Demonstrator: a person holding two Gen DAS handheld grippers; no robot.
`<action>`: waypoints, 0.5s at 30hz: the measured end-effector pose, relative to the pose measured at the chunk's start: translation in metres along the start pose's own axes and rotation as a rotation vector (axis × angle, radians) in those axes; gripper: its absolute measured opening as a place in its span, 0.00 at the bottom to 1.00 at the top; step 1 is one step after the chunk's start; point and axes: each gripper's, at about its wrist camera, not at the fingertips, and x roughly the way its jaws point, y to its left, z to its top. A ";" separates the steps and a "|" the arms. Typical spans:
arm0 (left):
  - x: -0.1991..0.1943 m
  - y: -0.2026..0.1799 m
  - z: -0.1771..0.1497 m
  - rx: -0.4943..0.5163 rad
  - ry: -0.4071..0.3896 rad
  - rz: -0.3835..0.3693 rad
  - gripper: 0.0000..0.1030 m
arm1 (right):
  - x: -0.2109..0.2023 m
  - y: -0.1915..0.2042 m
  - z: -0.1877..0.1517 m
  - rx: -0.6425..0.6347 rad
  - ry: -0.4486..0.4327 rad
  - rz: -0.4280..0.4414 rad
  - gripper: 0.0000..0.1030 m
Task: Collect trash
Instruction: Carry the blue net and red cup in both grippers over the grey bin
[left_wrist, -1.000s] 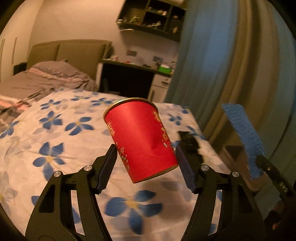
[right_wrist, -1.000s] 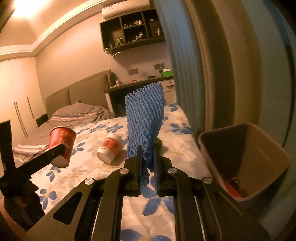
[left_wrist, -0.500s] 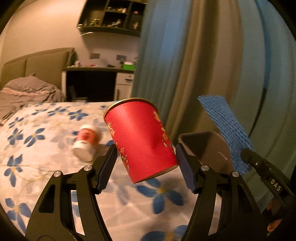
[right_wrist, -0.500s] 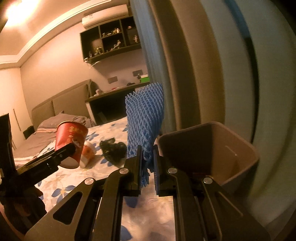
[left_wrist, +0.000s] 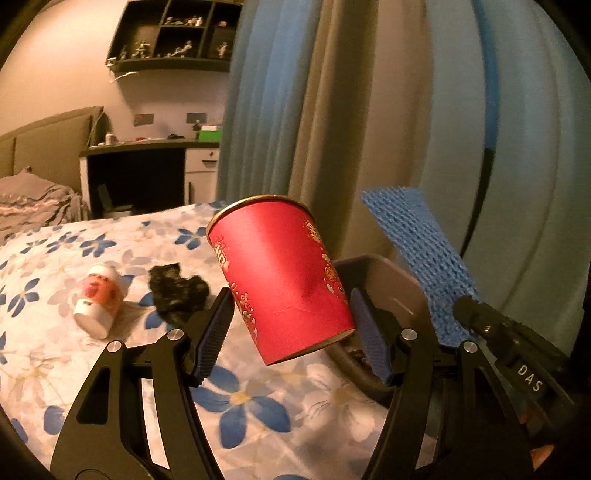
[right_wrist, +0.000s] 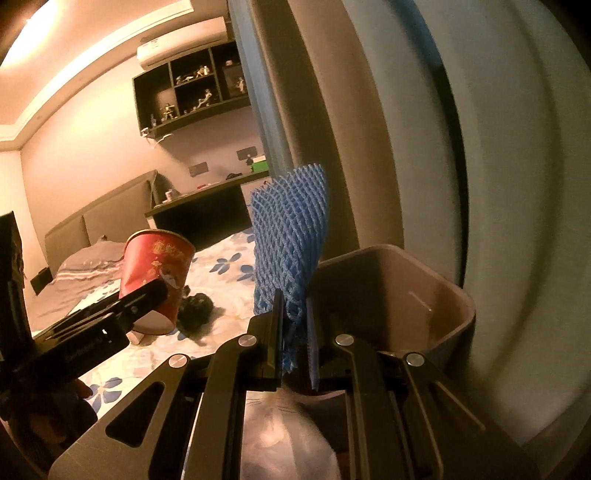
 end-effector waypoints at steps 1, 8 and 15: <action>0.002 -0.002 0.000 0.003 0.001 -0.005 0.62 | 0.001 -0.003 0.000 0.003 0.002 -0.006 0.11; 0.019 -0.017 0.000 0.013 0.013 -0.039 0.62 | 0.006 -0.014 -0.001 0.018 0.011 -0.033 0.11; 0.035 -0.029 0.000 0.028 0.025 -0.069 0.62 | 0.012 -0.019 -0.001 0.029 0.021 -0.054 0.11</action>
